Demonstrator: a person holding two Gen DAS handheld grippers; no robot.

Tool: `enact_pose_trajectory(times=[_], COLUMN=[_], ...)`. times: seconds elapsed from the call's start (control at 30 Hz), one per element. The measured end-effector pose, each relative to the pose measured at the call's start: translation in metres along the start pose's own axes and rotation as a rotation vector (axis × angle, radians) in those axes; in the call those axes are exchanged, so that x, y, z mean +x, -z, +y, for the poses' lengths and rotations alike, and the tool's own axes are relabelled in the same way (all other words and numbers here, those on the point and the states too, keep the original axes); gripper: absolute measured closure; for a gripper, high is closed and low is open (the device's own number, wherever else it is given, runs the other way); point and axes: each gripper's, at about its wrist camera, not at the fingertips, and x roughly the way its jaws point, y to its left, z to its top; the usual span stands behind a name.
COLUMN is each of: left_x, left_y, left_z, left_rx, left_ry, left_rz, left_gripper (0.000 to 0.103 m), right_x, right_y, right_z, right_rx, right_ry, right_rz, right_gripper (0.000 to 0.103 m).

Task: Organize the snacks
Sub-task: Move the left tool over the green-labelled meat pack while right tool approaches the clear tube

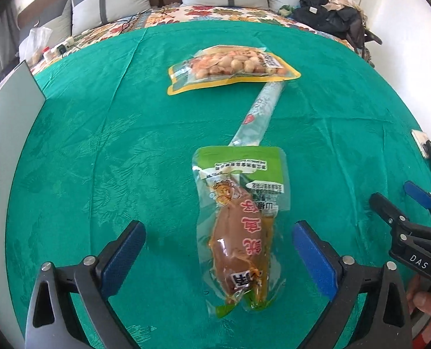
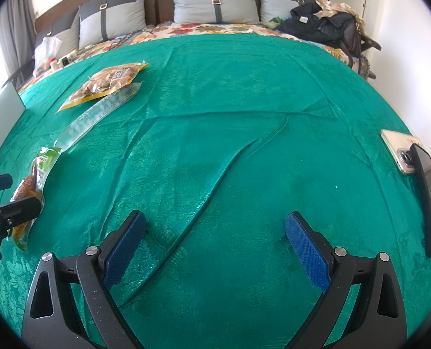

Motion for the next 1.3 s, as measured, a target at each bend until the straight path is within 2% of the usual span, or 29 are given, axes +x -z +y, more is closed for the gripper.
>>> enact_pose_trajectory(times=[0.03, 0.07, 0.1, 0.2, 0.47, 0.57, 0.63, 0.67, 0.7, 0.87, 1.03, 1.2, 1.3], left_x=[-0.004, -0.007, -0.010, -0.018, -0.039, -0.037, -0.030, -0.026, -0.024, -0.016, -0.015, -0.014, -0.014], left_y=[0.004, 0.006, 0.008, 0.017, 0.039, 0.040, 0.042, 0.042, 0.044, 0.046, 0.047, 0.045, 0.045], left_z=[0.004, 0.005, 0.008, 0.023, 0.080, 0.095, 0.100, 0.102, 0.103, 0.107, 0.111, 0.111, 0.110], left_rx=[-0.003, -0.001, 0.000, -0.036, -0.129, -0.155, -0.161, -0.162, -0.157, -0.130, -0.121, -0.124, -0.124], left_ry=[-0.006, -0.001, -0.002, 0.026, -0.093, -0.090, -0.107, -0.129, -0.145, -0.173, -0.164, -0.161, -0.161], left_rz=[-0.026, -0.039, -0.039, -0.041, -0.060, -0.071, -0.074, -0.070, -0.083, -0.114, -0.152, -0.152, -0.153], left_gripper=[0.024, 0.047, 0.057, 0.062, 0.062, 0.058, 0.042, 0.027, 0.018, 0.000, 0.000, 0.000, 0.000], right_x=[0.000, 0.000, 0.000, 0.000, 0.000, 0.000, 0.000, 0.000, 0.000, 0.000, 0.000, 0.000, -0.003], right_y=[0.000, 0.000, 0.000, 0.000, 0.000, 0.000, 0.000, 0.000, 0.000, 0.000, 0.000, 0.000, -0.003], right_z=[0.000, 0.000, 0.000, 0.000, 0.000, 0.000, 0.000, 0.000, 0.000, 0.000, 0.000, 0.002, 0.009], right_rx=[0.000, 0.000, 0.000, 0.000, 0.000, 0.001, 0.001, 0.001, 0.001, 0.001, 0.002, -0.003, 0.010], right_ry=[0.000, 0.000, 0.000, 0.000, -0.001, -0.001, -0.001, -0.001, -0.001, -0.001, -0.002, -0.002, 0.003], right_rz=[0.000, 0.000, 0.000, 0.000, 0.000, 0.000, 0.001, 0.001, 0.000, 0.001, 0.001, 0.002, 0.052], right_gripper=[0.004, 0.004, 0.004, 0.004, 0.004, 0.004, 0.004, 0.004, 0.004, 0.004, 0.004, 0.005, 0.006])
